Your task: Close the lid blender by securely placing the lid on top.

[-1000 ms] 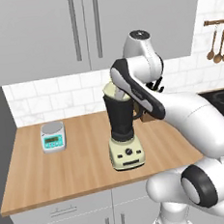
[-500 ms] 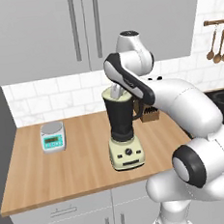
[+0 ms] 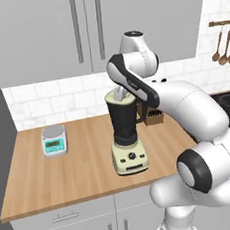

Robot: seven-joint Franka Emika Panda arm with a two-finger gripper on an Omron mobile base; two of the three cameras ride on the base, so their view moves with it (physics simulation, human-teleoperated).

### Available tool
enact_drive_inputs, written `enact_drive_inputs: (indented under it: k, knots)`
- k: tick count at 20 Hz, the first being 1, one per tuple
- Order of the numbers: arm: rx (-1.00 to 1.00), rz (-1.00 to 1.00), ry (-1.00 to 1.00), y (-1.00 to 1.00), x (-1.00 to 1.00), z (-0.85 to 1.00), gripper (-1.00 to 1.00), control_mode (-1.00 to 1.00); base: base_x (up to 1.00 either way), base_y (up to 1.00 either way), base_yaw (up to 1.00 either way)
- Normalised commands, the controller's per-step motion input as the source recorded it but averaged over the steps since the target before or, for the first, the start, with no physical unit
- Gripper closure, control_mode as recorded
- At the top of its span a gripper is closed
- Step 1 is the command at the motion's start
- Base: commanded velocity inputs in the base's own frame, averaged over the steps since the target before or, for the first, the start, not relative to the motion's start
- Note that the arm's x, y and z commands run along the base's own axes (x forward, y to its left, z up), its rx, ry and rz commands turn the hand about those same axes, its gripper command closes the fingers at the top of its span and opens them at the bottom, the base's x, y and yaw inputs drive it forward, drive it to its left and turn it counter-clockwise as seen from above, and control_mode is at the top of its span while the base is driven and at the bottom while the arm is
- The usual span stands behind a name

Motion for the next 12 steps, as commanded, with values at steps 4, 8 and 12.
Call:
enact_drive_inputs:
  k: [4,8,12]
  knots:
    - [0.00,0.00,-0.03,0.00,0.00,0.01,-1.00,-1.00,0.00,0.00,0.00]
    - [0.03,0.00,-0.12,0.00,-0.04,0.04,-1.00,-1.00,0.00,0.00,0.00]
    - [0.06,-0.01,-0.17,0.00,-0.09,0.05,-1.00,-1.00,0.00,0.00,0.00]
